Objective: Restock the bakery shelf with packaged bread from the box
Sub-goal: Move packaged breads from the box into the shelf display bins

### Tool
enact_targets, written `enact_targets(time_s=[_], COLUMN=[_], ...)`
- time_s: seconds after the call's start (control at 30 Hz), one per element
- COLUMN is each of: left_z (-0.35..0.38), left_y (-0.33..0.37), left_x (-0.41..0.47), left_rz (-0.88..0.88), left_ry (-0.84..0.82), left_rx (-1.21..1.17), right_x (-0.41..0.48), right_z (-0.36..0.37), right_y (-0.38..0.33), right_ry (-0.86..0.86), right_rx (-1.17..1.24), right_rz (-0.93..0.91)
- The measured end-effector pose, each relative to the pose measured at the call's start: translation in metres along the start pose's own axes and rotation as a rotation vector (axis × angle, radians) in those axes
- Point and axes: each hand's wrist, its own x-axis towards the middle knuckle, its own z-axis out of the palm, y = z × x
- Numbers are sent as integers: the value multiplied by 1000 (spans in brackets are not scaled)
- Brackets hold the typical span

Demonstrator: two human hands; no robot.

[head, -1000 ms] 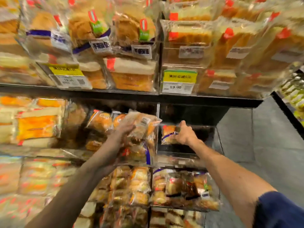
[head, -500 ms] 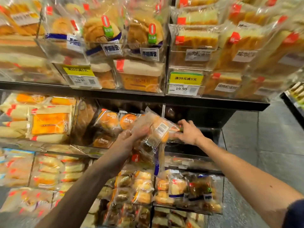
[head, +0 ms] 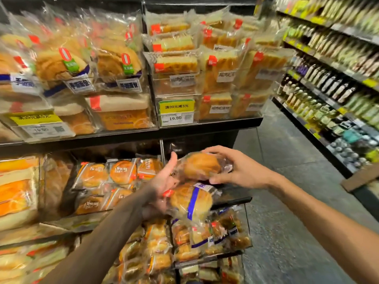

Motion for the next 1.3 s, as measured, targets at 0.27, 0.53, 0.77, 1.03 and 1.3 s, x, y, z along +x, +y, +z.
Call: enact_targets(time_s=[0.27,0.53,0.77,1.03,1.3], left_z=[-12,-10,0,0,45], left_y=[1,-13,-12,-22,-10], left_x=[12,1,38,177,201], left_rz=[74,29,303,353,399], left_ry=[122,219,272,614,746], left_rx=[426,281,284,546,926], right_x=[-11,28,49,25,0], right_z=[-25,-18,-14,-38,-56], right_y=[52,87,97,62,71], right_ry=[194,153,206,332,386], right_rx=[361,214,85,-555,-476], right_rz=[464,596,636,584,480])
